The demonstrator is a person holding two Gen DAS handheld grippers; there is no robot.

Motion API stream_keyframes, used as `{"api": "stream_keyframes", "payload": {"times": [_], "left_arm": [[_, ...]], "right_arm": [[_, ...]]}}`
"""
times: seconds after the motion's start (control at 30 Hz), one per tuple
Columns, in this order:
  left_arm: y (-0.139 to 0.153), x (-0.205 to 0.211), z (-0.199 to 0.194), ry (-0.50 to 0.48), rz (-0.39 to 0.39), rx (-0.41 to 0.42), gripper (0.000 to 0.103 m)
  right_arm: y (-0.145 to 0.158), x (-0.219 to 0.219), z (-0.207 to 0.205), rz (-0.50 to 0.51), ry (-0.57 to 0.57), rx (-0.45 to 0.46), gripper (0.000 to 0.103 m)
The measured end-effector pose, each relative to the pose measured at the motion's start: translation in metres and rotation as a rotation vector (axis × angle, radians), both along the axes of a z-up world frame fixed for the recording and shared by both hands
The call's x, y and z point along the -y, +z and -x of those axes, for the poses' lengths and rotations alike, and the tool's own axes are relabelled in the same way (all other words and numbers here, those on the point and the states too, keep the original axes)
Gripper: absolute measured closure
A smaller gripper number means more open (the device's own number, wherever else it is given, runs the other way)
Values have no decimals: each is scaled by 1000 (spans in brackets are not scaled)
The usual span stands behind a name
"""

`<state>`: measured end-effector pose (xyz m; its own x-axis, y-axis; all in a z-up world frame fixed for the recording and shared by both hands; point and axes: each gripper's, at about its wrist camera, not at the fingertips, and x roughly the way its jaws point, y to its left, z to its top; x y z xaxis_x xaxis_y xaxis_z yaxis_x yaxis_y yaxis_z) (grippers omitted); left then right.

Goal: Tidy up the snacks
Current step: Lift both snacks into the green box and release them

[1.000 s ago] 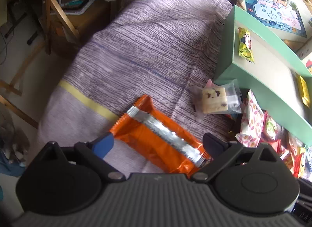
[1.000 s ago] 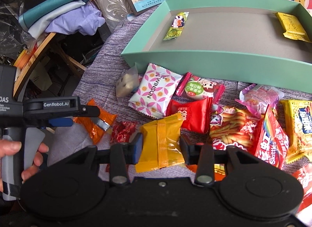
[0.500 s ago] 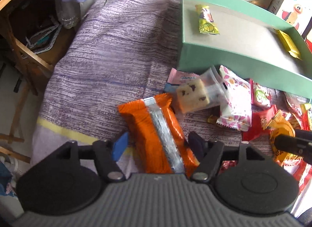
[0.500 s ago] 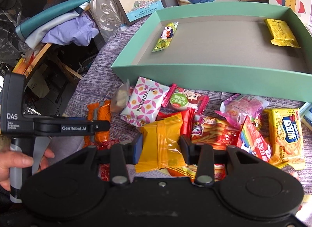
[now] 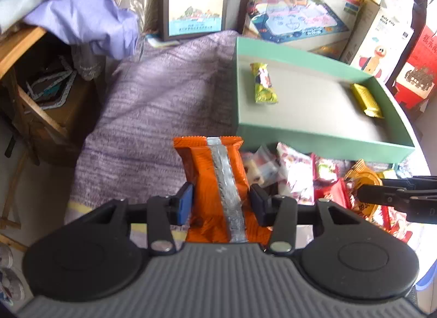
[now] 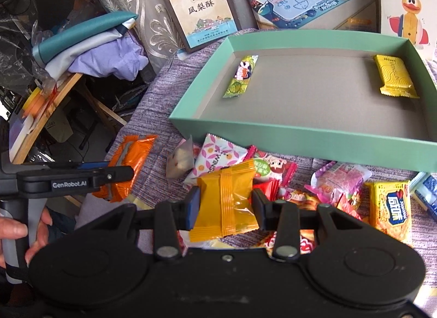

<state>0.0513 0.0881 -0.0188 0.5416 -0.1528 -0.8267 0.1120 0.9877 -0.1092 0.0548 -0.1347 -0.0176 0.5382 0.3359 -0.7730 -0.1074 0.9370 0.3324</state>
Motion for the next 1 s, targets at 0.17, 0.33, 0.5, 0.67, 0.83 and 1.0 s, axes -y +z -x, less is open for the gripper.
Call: {"api": "stream_keyframes", "payload": {"times": [0.17, 0.33, 0.5, 0.67, 0.83, 1.0], "left_arm": [[26, 30, -37, -114, 17, 77, 58], [25, 80, -95, -188, 27, 93, 58], [0, 121, -157, -211, 44, 68, 58], [-33, 149, -202, -214, 40, 24, 58], [-58, 155, -232, -209, -22, 0, 58], [-72, 149, -254, -182, -98, -9, 58]], "right_arm": [[22, 24, -27, 28, -71, 60, 63], [31, 62, -67, 71, -172, 102, 63], [18, 95, -113, 95, -240, 102, 63], [-9, 124, -152, 98, -295, 76, 63], [-30, 144, -175, 109, -325, 60, 63], [-37, 152, -188, 122, -344, 82, 63]]}}
